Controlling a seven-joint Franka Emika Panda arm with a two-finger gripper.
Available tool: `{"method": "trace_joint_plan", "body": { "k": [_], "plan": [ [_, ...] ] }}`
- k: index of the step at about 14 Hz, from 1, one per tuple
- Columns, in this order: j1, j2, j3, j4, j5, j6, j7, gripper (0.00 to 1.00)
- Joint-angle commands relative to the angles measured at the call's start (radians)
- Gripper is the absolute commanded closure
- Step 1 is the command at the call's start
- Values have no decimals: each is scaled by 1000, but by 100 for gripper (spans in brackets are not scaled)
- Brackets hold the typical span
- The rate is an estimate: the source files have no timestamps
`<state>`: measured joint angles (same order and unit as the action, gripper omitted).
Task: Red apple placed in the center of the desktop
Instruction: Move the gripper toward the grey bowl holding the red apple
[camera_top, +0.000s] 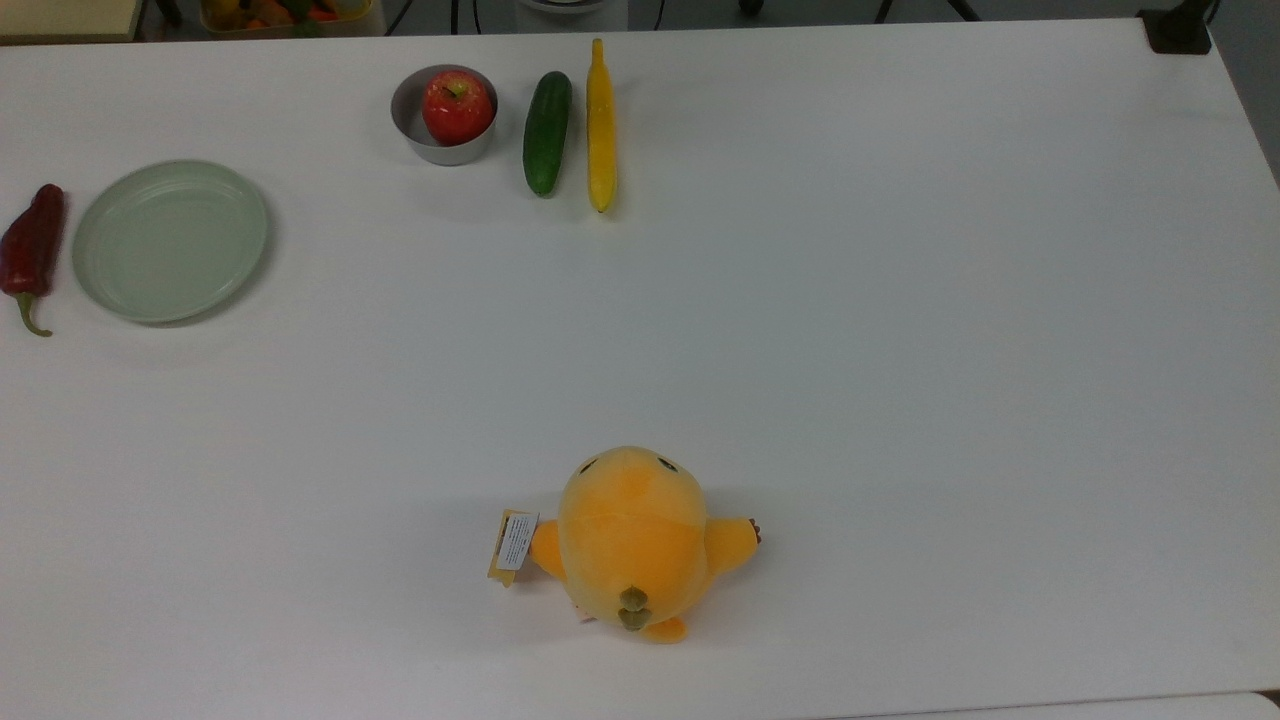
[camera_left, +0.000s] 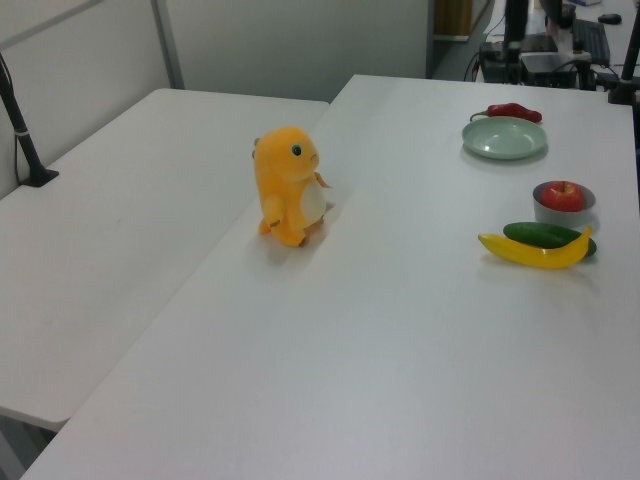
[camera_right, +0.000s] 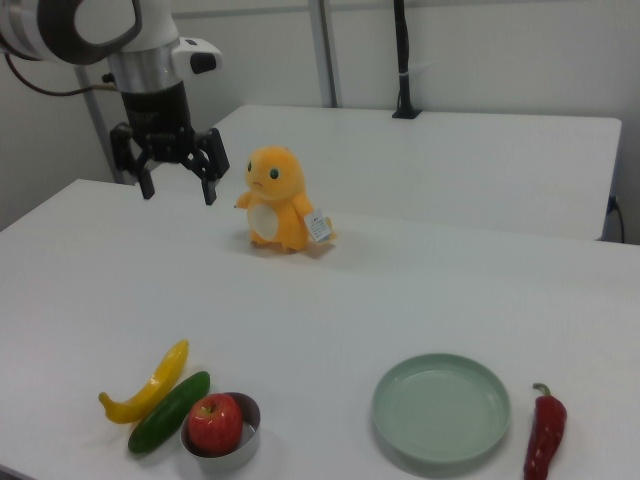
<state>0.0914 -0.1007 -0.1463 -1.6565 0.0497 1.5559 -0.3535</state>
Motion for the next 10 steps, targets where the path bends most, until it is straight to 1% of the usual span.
{"method": "trace_joint_plan", "body": {
  "k": [1,2,3,5,7,10],
  "plan": [
    [-85,-161,4,-240,-14,3,-313,0],
    [-99,-175,2,-293,-19,12,-358,0],
    [-111,-184,2,-365,-45,25,-408,0],
    [-125,-197,4,-458,-80,76,-468,0],
    [-125,-195,2,-552,-102,165,-475,0],
    [-124,-192,2,-666,-120,297,-473,0]
  ]
}}
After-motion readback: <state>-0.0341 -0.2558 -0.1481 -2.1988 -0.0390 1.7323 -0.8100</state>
